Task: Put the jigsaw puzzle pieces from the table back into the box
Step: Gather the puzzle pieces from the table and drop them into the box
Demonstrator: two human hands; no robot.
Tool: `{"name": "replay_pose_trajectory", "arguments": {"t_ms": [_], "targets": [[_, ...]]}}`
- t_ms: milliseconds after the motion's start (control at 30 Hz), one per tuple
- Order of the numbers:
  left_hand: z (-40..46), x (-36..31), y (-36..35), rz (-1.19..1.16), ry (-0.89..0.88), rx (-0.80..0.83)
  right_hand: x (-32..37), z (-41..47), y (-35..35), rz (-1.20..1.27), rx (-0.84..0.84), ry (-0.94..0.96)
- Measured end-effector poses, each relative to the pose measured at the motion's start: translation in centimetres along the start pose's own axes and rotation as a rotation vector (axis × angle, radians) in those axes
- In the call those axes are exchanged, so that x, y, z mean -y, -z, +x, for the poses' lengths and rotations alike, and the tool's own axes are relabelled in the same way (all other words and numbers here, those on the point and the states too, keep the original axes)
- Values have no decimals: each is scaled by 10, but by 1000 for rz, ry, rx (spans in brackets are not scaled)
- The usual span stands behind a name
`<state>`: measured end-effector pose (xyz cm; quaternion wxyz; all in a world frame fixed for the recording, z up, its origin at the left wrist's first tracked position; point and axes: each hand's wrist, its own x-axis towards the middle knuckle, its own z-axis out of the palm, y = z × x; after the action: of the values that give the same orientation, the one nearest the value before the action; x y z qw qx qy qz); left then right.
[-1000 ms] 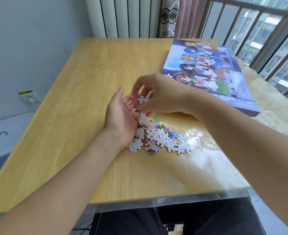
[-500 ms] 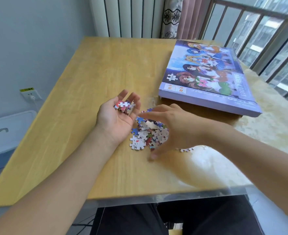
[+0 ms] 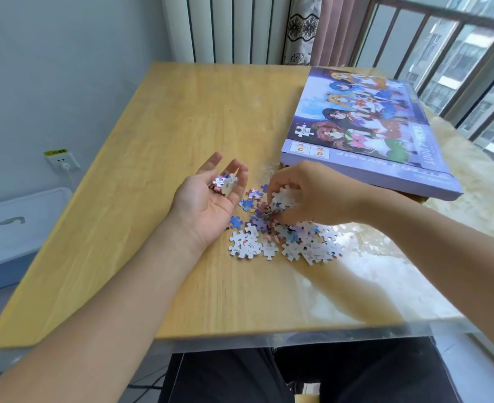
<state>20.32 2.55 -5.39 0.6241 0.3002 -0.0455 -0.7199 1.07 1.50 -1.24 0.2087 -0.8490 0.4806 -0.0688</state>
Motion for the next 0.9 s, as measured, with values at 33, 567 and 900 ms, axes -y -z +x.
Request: {"name": "replay_pose_trajectory", "arguments": {"t_ms": [33, 567, 900], "targets": [[0, 0, -1, 4, 3, 1, -2, 1, 1, 55, -18, -27], [-7, 3, -23, 41, 85, -84, 55, 48, 17, 56, -193, 99], [-4, 14, -45, -20, -14, -97, 39, -8, -34, 1185, -633, -423]]}}
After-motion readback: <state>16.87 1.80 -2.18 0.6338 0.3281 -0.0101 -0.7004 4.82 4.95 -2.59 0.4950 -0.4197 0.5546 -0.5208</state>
